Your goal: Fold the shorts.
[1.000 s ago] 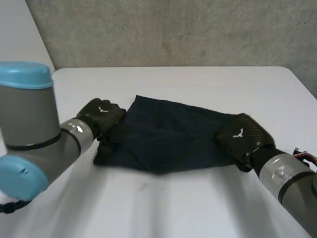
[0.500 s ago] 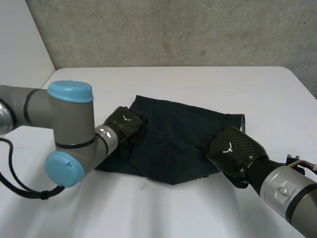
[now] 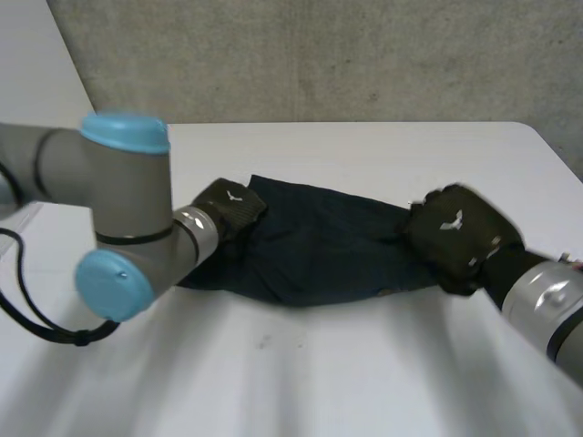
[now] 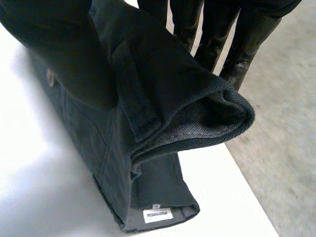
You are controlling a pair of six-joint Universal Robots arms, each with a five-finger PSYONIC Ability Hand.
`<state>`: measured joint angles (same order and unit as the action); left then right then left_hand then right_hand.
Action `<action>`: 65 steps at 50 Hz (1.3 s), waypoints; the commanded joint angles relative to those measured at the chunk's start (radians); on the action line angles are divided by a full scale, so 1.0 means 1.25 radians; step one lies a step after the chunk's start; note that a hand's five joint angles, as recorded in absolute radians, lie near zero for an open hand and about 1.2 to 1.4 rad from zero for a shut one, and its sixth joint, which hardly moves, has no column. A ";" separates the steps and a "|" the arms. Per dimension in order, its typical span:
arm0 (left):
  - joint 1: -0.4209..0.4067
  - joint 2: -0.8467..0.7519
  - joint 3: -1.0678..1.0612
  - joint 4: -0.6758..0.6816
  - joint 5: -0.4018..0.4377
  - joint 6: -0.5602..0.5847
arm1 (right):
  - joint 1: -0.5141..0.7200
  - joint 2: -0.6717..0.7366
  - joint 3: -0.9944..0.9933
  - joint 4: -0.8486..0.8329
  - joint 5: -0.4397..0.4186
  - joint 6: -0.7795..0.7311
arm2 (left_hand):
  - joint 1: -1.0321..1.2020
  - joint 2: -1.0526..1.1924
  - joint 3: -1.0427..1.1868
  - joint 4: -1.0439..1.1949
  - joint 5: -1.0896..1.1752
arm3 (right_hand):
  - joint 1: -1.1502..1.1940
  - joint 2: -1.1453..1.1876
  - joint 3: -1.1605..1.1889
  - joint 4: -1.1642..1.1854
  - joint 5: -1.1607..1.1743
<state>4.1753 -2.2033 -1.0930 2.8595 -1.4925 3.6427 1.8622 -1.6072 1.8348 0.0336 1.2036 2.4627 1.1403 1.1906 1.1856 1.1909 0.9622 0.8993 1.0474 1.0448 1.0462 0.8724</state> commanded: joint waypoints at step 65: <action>0.021 0.121 -0.354 0.116 0.087 -0.094 | -0.053 0.027 0.017 0.140 -0.050 0.041 | 0.205 0.165 0.169 0.164 0.208 | 0.253 0.134 0.136 0.135 0.135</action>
<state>4.2187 -2.0709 -1.5433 3.0199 -1.3728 3.5254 1.7956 -1.5771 1.8683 0.2056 1.1364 2.5139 1.1466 1.1446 1.1372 1.1441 0.9579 0.9040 1.0539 1.0636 1.0518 0.8777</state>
